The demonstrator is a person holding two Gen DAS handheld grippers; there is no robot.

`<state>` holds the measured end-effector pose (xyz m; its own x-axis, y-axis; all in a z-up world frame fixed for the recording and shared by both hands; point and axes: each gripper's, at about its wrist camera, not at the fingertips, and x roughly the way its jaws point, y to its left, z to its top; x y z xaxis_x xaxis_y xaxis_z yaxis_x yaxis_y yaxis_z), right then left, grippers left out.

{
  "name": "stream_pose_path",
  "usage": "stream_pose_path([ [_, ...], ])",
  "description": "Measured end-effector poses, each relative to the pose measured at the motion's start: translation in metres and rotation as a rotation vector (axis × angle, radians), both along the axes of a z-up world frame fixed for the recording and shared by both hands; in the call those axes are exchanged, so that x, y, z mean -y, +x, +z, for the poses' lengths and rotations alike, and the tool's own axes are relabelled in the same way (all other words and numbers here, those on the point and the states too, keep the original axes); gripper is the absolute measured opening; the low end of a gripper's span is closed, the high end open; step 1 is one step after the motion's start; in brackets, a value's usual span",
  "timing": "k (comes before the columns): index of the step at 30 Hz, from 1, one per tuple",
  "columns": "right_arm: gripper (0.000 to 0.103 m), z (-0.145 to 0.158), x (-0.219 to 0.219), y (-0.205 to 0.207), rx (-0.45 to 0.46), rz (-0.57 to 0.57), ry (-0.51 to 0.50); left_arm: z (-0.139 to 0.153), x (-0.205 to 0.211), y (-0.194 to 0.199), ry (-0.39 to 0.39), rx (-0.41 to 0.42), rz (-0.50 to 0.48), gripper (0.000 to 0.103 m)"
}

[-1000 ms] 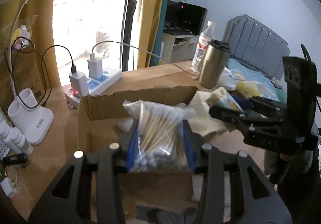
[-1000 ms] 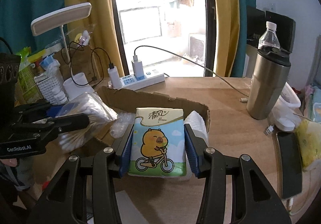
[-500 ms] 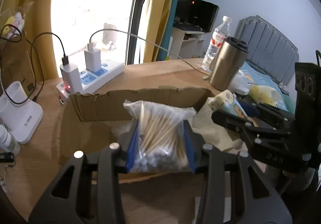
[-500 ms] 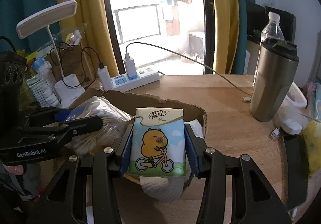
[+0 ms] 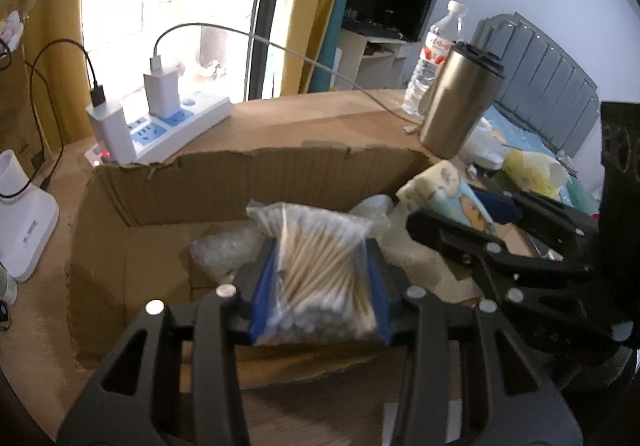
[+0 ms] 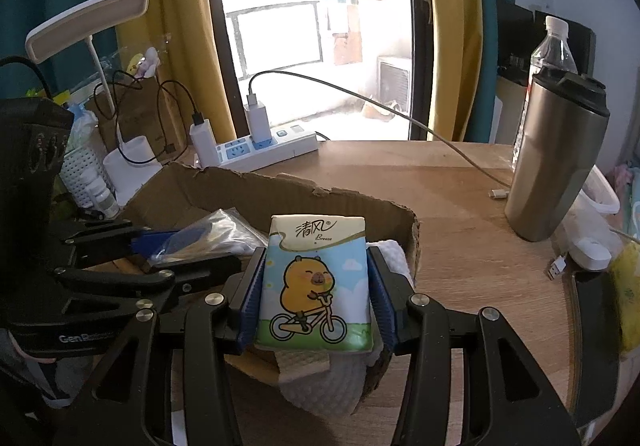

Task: Organize soft objects
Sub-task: 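Open the left tool over the box while the right tool releases the tissue pack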

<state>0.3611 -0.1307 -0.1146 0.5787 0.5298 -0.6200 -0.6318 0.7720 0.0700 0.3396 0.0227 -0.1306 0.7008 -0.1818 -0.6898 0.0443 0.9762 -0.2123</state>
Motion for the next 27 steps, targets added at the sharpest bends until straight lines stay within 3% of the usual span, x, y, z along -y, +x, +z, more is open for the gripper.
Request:
stream_pose_path([
  [5, 0.060, 0.005, 0.003, -0.001, -0.011, 0.004, 0.025, 0.002, -0.002, -0.001, -0.002, -0.002, 0.021, 0.054],
  [27, 0.060, 0.039, 0.014, -0.047, 0.054, -0.020, 0.033, 0.038, -0.007, -0.052, 0.018, 0.072, 0.034, 0.057],
])
